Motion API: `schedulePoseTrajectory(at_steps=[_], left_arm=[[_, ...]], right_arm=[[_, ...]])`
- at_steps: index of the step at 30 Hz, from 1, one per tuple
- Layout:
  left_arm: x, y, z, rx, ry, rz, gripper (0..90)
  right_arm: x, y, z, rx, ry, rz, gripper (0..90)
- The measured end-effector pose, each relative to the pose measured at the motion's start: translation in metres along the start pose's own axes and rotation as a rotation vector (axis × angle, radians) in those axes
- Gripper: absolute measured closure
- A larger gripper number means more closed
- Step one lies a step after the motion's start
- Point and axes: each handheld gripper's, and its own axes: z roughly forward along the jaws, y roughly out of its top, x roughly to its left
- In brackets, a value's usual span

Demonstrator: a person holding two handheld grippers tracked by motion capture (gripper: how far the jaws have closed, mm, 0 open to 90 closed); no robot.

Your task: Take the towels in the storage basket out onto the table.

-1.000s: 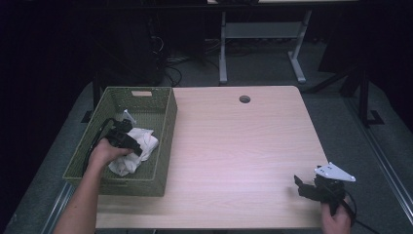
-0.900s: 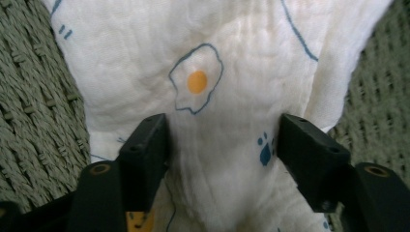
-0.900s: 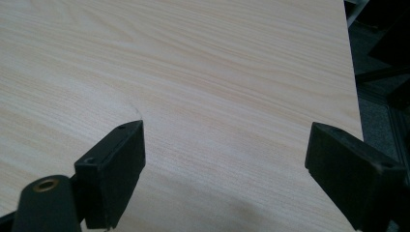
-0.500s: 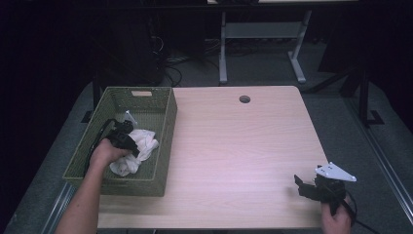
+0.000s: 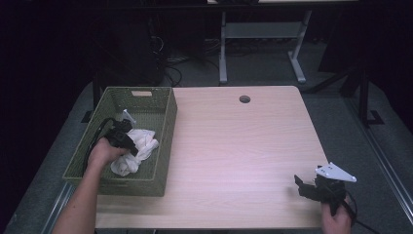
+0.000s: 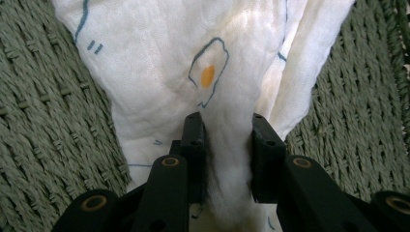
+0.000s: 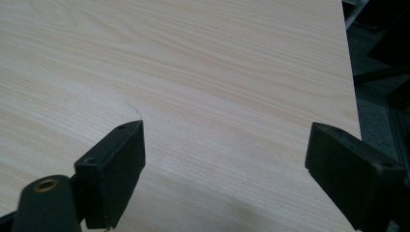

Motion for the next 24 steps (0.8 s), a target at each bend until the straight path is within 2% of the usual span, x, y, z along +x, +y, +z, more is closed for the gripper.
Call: schedulePoseTrajectory(at_steps=[3,7,10,17,18,20,22,24], left_arm=[[0.002,-0.001,-0.005,-0.02,-0.02,-0.005,71.9],[0.004,-0.002,-0.011,-0.033,-0.017,-0.01,71.9],[0.005,-0.003,-0.02,-0.056,-0.035,-0.016,71.9],[0.004,-0.006,-0.029,-0.073,-0.038,-0.002,72.0],[0.004,-0.007,-0.034,-0.092,-0.045,-0.005,72.0],[0.005,-0.008,-0.037,-0.097,-0.049,-0.005,72.1],[0.006,-0.011,-0.047,-0.138,-0.078,-0.012,72.1],[0.006,-0.012,-0.05,-0.148,-0.087,-0.009,72.1]], right_arm=[[0.0,0.0,0.0,-0.002,0.0,0.0,13.9],[-0.002,-0.001,0.0,-0.002,-0.003,0.0,13.9],[-0.003,-0.001,0.0,-0.004,-0.004,0.001,13.9],[-0.002,0.0,0.001,-0.001,-0.008,0.0,13.9],[-0.001,0.0,0.001,-0.003,-0.007,0.002,13.9],[-0.001,0.0,0.001,-0.002,-0.007,0.001,13.9],[-0.001,0.0,0.001,-0.001,-0.009,0.001,13.9],[-0.001,0.0,0.001,-0.001,-0.009,0.001,13.9]])
